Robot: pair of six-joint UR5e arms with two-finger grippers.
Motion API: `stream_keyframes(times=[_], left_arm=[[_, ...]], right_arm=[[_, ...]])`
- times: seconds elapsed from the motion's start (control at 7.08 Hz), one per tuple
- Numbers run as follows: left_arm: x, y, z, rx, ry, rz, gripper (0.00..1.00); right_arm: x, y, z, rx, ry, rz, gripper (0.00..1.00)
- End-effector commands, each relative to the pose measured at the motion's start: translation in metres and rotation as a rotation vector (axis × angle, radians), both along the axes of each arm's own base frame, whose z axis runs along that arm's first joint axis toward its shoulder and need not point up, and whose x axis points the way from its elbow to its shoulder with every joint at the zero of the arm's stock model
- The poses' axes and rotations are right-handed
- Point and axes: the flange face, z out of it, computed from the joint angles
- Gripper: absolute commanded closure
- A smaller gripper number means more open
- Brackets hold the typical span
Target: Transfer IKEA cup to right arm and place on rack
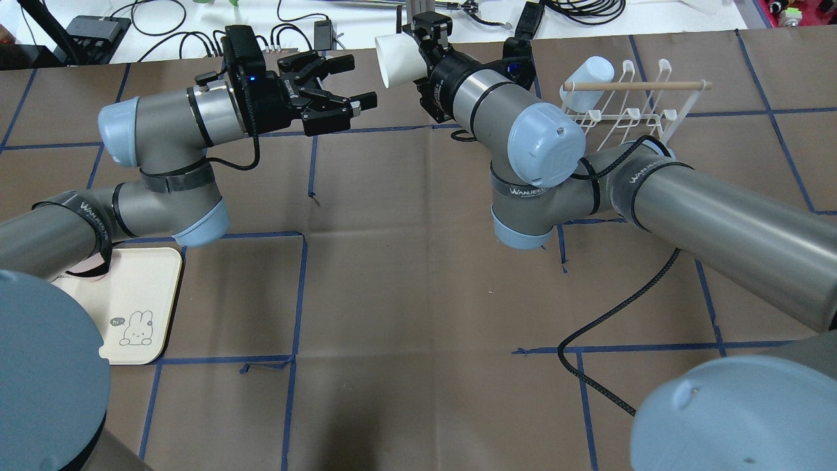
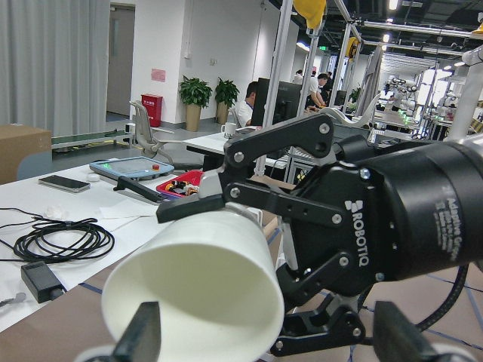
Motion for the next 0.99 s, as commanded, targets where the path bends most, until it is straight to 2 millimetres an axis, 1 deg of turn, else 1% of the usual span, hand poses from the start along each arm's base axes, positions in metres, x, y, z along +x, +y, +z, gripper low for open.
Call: stream_keyframes(times=[0.0,0.14,0.28,0.42,0.57,0.71,0.85], left_arm=[[0.045,-0.016,0.001,0.003,-0.005,0.083,0.01],[0.050,-0.026,0.009,0.025,-0.007,0.124,0.01],[0.059,-0.046,0.024,0.045,-0.058,0.266,0.01],[0.068,-0.069,0.031,0.079,-0.116,0.404,0.01],[0.070,-0.086,0.031,0.190,-0.170,0.478,0.01],[0.060,-0.103,0.034,0.295,-0.296,0.602,0.01],[0.038,-0.114,0.035,0.370,-0.412,0.671,0.01]], right_arm=[[-0.039,-0.018,0.006,-0.014,-0.009,-0.045,0.69],[-0.062,-0.027,0.008,-0.019,-0.018,-0.041,0.72],[-0.093,-0.036,0.005,-0.071,0.098,-0.046,0.72],[-0.133,-0.049,0.005,-0.183,0.345,-0.028,0.72],[-0.168,-0.057,0.004,-0.299,0.641,0.022,0.72],[-0.189,-0.058,-0.004,-0.371,0.885,0.085,0.73],[-0.216,-0.058,-0.013,-0.408,1.074,0.127,0.72]])
